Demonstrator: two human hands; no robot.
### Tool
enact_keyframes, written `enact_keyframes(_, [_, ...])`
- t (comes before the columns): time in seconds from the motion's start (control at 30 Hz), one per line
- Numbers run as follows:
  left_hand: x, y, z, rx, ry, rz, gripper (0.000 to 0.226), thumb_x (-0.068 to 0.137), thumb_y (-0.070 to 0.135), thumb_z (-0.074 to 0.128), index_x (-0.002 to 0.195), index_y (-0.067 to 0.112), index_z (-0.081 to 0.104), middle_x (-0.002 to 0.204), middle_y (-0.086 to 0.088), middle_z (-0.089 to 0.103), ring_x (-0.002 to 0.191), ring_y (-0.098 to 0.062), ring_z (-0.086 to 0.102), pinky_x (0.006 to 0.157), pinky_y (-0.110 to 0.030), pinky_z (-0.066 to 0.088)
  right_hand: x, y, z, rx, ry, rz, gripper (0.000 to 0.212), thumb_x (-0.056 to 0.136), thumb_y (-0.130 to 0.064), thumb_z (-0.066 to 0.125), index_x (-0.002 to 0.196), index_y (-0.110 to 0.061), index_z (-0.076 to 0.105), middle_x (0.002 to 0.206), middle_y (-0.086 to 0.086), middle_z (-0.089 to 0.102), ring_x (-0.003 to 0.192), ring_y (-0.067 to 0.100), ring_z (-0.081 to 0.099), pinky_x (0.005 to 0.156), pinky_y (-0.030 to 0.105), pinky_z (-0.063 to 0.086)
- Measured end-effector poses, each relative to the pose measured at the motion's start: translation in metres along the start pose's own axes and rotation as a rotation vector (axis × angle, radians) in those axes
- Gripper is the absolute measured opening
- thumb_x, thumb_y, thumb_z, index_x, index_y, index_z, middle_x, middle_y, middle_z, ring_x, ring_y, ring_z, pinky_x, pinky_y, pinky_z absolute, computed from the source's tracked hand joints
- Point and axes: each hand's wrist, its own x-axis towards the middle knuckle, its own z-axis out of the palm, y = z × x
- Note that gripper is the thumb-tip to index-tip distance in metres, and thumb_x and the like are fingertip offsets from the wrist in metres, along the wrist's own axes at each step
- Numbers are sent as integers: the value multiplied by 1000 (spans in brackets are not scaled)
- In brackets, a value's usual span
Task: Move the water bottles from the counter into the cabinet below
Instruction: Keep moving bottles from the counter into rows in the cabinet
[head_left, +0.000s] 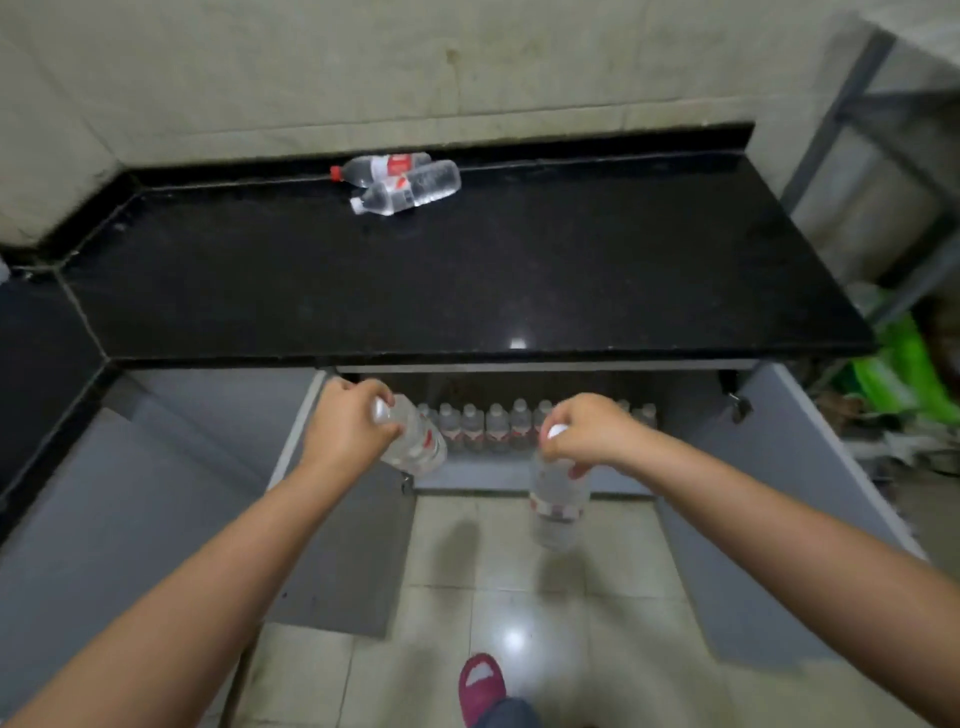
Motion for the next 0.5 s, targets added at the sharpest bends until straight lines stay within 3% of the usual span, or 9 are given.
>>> enact_keyframes(0.1, [-17, 23, 50, 66, -225, 50, 38, 79, 20, 73, 114, 11, 63, 123, -18, 51, 115, -32, 53, 96, -32, 43, -7, 50, 18, -49, -125, 211, 24, 81, -5, 62, 102, 4, 67, 87, 11, 56, 65, 21, 59, 51, 21, 51])
enact_keyframes(0.2, [-29, 49, 107, 74, -420, 122, 34, 82, 18, 69, 115, 11, 63, 127, -16, 49, 116, -30, 53, 97, -31, 44, -16, 92, 24, -79, -123, 307, 17, 77, -5, 65, 93, -1, 68, 87, 12, 58, 61, 20, 58, 53, 23, 50])
enact_keyframes(0.3, [-35, 71, 150, 92, -543, 180, 33, 84, 12, 62, 117, 12, 61, 127, -17, 49, 116, -31, 52, 98, -29, 43, -25, 122, 19, -136, -68, 307, 18, 76, -7, 69, 90, -14, 60, 107, 16, 60, 88, 24, 57, 66, 27, 44])
enact_keyframes(0.37, [-35, 85, 170, 104, -613, 213, 36, 84, 8, 57, 120, 11, 58, 121, -16, 48, 113, -32, 53, 95, -29, 45, -25, 138, 12, -156, 18, 311, 24, 80, -3, 62, 98, -17, 57, 120, 17, 51, 108, 26, 52, 81, 26, 44])
enact_keyframes(0.4, [-34, 92, 178, 104, -639, 235, 38, 83, 6, 57, 121, 11, 56, 115, -15, 46, 112, -32, 54, 94, -29, 45, -23, 144, 9, -155, 52, 313, 29, 82, -1, 57, 107, -15, 57, 118, 17, 47, 114, 28, 50, 88, 26, 44])
enact_keyframes(0.5, [-23, 111, 200, 90, -673, 262, 39, 83, 5, 57, 122, 10, 56, 112, -14, 43, 112, -33, 54, 95, -30, 46, -9, 162, -2, -165, 116, 298, 37, 85, -1, 55, 121, -11, 54, 124, 17, 42, 114, 34, 52, 96, 29, 44])
